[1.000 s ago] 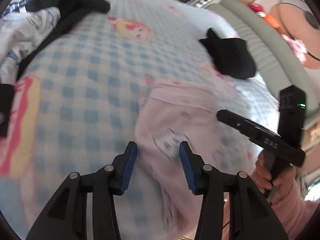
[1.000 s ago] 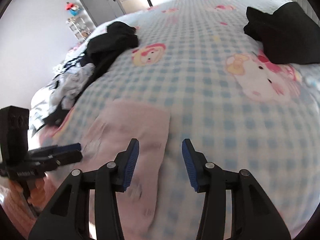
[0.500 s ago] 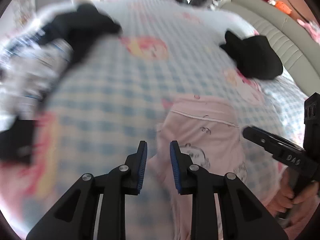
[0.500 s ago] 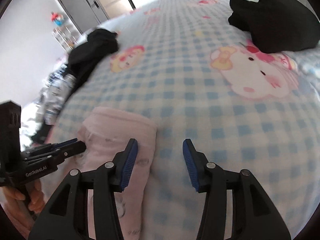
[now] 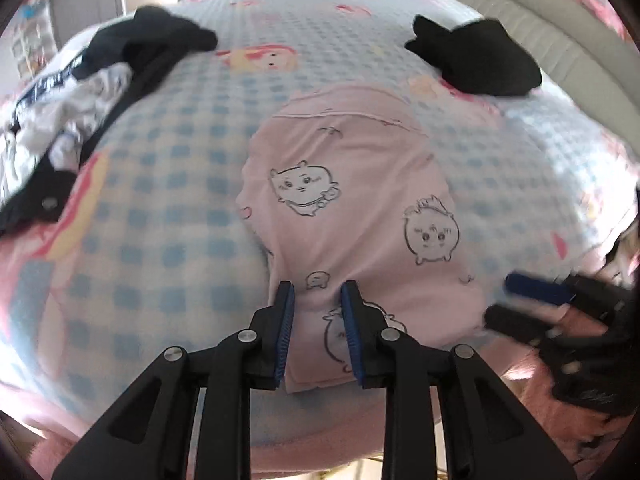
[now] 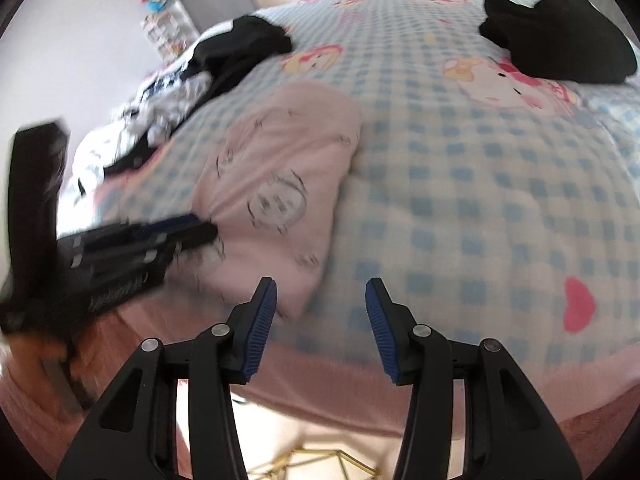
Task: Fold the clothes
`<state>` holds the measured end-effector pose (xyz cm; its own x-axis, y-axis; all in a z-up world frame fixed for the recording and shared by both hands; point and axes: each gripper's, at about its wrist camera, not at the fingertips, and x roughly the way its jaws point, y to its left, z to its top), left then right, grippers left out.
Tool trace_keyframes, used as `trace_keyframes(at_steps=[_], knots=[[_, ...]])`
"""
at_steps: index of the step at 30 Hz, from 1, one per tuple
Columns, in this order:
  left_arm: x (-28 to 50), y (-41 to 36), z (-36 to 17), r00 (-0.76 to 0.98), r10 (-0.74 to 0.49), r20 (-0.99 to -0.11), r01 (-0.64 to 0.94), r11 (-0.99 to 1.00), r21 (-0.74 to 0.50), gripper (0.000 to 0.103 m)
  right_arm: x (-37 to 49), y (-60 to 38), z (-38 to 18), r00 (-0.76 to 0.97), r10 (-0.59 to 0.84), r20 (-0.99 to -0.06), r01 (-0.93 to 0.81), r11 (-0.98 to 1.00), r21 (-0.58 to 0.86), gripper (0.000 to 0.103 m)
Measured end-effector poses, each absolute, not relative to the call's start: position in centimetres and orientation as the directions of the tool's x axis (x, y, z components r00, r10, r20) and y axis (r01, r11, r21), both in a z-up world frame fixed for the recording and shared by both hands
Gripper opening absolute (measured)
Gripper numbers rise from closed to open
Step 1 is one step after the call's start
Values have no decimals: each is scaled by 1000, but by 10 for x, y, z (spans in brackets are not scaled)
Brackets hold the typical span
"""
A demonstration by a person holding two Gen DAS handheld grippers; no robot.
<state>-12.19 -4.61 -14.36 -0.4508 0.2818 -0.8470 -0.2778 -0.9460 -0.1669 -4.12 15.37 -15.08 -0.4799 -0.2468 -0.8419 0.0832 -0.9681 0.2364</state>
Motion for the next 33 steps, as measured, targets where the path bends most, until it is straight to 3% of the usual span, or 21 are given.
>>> trace_keyframes(at_steps=[2, 6, 9, 14, 18, 21, 24, 33], knots=[[-115, -45, -135, -469, 309, -828, -297, -937, -181, 27, -41, 160, -157, -463, -200, -863, 34, -977, 208, 47], [-100, -38, -123, -490, 359, -794, -356, -914, -194, 27, -35, 176, -147, -504, -251, -827, 6, -958, 287, 48], [-104, -32, -146, -454, 254, -854, -334, -937, -101, 27, -32, 167, -145, -503, -245, -829, 46, -965, 257, 47], [-104, -65, -145, -462, 292, -838, -227, -952, -207, 28, -28, 172, -162, -452, -154, -879, -10, -984, 178, 47], [-82, -72, -123, -518, 416, -747, -257, -909, -328, 28, -21, 183, -158, -471, -198, -860, -14, -973, 232, 47], [-82, -51, -128, -494, 387, -779, -310, -915, -258, 28, -16, 175, -155, -481, -225, -847, 37, -971, 237, 47], [-97, -50, -154, -440, 311, -842, -250, -943, -218, 28, -17, 167, -154, -481, -253, -840, 63, -965, 255, 47], [-90, -64, -146, -483, 344, -805, -222, -938, -267, 28, -20, 142, -152, -513, -289, -808, 103, -955, 277, 47]])
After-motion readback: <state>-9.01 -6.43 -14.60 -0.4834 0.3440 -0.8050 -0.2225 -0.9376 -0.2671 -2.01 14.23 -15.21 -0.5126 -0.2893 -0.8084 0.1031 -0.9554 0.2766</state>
